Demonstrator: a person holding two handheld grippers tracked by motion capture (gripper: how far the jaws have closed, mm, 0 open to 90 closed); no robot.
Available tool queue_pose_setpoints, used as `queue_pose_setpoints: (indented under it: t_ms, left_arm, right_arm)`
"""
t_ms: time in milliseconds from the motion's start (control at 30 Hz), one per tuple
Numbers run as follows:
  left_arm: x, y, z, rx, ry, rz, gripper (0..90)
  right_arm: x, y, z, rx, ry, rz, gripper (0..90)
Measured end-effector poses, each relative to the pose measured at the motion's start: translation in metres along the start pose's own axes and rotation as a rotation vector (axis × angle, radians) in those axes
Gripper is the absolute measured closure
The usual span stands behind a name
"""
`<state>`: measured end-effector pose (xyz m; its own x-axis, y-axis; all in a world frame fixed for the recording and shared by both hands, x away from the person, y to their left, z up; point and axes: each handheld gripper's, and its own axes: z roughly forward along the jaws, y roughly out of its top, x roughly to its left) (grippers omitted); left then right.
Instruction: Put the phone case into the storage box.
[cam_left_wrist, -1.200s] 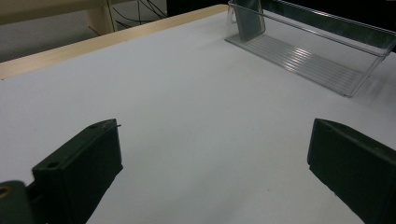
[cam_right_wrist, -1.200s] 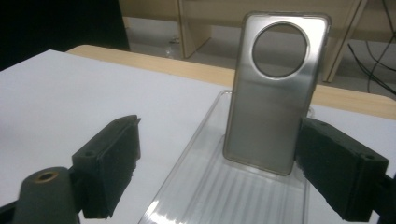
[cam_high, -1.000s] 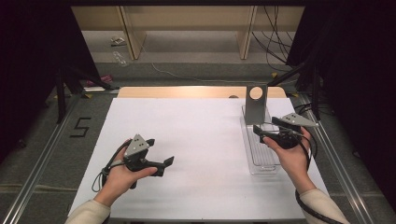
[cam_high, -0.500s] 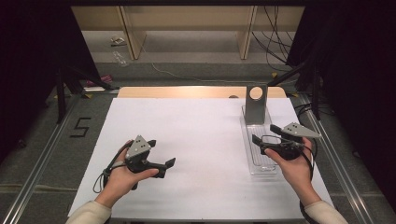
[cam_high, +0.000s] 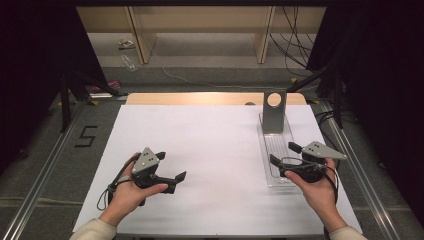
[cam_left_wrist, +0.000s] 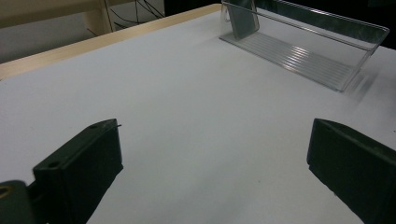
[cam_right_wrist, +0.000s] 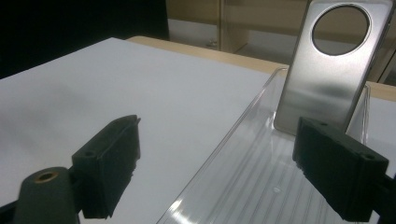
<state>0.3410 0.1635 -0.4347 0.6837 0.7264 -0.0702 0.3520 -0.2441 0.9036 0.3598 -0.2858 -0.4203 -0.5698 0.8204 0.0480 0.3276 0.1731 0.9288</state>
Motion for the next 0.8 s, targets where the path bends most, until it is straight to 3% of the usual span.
queue_pose_setpoints:
  t_ms: [333, 800]
  left_arm:
    - [0.001, -0.006, -0.006, 0.002, 0.009, 0.003, 2.7]
    - [0.005, -0.012, -0.01, 0.012, 0.021, 0.013, 2.8]
  right_arm:
    - [0.0, -0.01, -0.009, 0.005, 0.011, 0.004, 16.2]
    - [-0.001, -0.012, -0.009, -0.008, 0.02, -0.013, 16.2]
